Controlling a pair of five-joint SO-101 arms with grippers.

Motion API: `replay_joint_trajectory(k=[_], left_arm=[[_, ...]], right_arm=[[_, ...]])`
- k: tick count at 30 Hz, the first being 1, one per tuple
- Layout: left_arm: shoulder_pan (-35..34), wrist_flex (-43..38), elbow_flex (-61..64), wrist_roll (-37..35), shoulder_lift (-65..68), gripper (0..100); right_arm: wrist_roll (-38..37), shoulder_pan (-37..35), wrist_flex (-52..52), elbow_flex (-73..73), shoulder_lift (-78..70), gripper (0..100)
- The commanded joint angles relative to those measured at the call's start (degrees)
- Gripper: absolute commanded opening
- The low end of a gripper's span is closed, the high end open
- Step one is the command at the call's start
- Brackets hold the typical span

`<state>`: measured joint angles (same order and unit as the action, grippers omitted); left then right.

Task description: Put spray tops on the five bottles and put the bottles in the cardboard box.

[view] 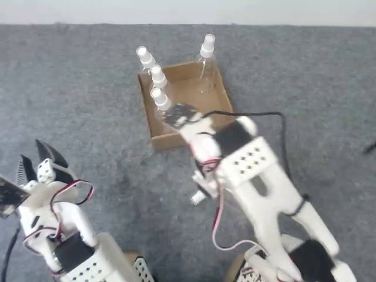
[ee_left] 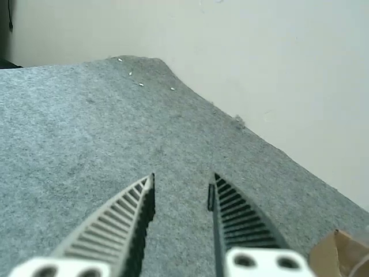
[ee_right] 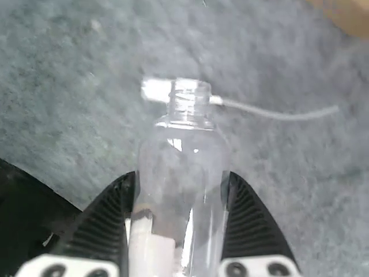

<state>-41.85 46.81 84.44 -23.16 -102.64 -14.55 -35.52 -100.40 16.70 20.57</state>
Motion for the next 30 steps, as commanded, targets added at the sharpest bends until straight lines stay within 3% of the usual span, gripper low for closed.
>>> replay_joint_trajectory(k=[1, 13, 18, 24, 30], left_arm=[[-0.3, -1.7, -0.9, -0.4, -0.6, 15], [-0.2, -1.7, -0.9, -0.4, -0.6, 15], [-0.2, -1.7, -0.9, -0.4, -0.6, 15], [-0.2, -1.7, -0.9, -0.4, -0.6, 15], [-0.1, -1.7, -0.9, -0.4, -0.6, 15]], right_arm=[[-5.0, 7.4, -0.3, 3.3, 6.3, 4.4], [-12.8, 22.4, 11.5, 14.7, 7.4, 4.8], [-13.1, 23.0, 17.5, 20.5, 7.3, 5.4], [-13.0, 22.8, 19.5, 26.0, 7.3, 18.9], [-13.1, 22.6, 24.8, 30.8, 7.3, 20.2]])
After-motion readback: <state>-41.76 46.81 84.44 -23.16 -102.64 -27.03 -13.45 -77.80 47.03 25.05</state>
